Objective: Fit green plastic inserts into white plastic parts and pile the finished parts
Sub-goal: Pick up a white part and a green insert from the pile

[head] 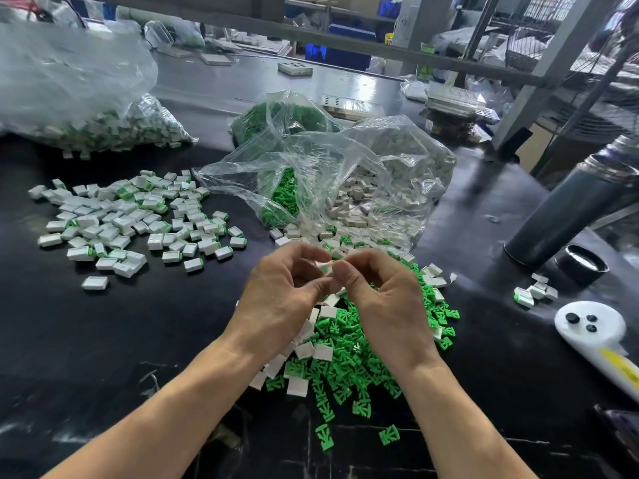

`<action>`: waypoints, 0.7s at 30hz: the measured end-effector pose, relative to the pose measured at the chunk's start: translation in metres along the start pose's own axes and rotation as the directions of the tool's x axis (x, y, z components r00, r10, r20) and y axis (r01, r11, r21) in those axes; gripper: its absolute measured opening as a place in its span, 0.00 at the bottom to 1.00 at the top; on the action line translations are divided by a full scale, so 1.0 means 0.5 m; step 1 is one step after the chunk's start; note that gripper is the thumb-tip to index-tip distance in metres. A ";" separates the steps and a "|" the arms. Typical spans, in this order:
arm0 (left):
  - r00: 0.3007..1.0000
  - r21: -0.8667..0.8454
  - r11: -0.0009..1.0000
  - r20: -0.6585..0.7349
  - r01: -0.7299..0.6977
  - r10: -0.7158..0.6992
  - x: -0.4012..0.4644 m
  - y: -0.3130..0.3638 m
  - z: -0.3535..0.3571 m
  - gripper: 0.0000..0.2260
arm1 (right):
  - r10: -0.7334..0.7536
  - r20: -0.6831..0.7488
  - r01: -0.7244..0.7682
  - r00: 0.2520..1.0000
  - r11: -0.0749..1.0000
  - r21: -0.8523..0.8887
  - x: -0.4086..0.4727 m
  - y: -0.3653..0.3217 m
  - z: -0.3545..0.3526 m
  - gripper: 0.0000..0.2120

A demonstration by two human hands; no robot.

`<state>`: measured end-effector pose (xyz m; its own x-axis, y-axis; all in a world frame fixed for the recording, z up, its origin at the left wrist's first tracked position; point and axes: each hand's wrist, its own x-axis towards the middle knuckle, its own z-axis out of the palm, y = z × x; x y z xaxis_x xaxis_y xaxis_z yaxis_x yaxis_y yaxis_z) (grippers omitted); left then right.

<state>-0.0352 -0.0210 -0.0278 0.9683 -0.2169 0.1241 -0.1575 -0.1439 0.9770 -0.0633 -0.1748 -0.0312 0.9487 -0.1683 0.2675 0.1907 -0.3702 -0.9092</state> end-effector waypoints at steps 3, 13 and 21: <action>0.998 0.129 0.990 -0.014 -0.064 0.066 -0.001 -0.004 0.005 0.08 | 0.043 -0.036 -0.043 0.998 0.999 -0.013 0.000 0.004 0.003 0.04; 0.990 0.580 0.812 -0.062 -0.070 0.129 0.017 -0.022 -0.046 0.05 | 0.083 -0.147 -0.124 0.986 0.945 -0.302 0.008 0.017 -0.012 0.08; 0.963 0.808 0.571 -0.246 0.141 0.110 0.056 -0.042 -0.111 0.09 | 0.107 -0.228 -0.209 0.968 0.848 -0.486 0.016 0.018 -0.033 0.06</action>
<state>0.0058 0.0295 -0.0354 0.9630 0.0125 0.2693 -0.1102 -0.8934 0.4356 -0.0583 -0.1945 -0.0319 0.8811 -0.4110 0.2340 -0.1588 -0.7233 -0.6721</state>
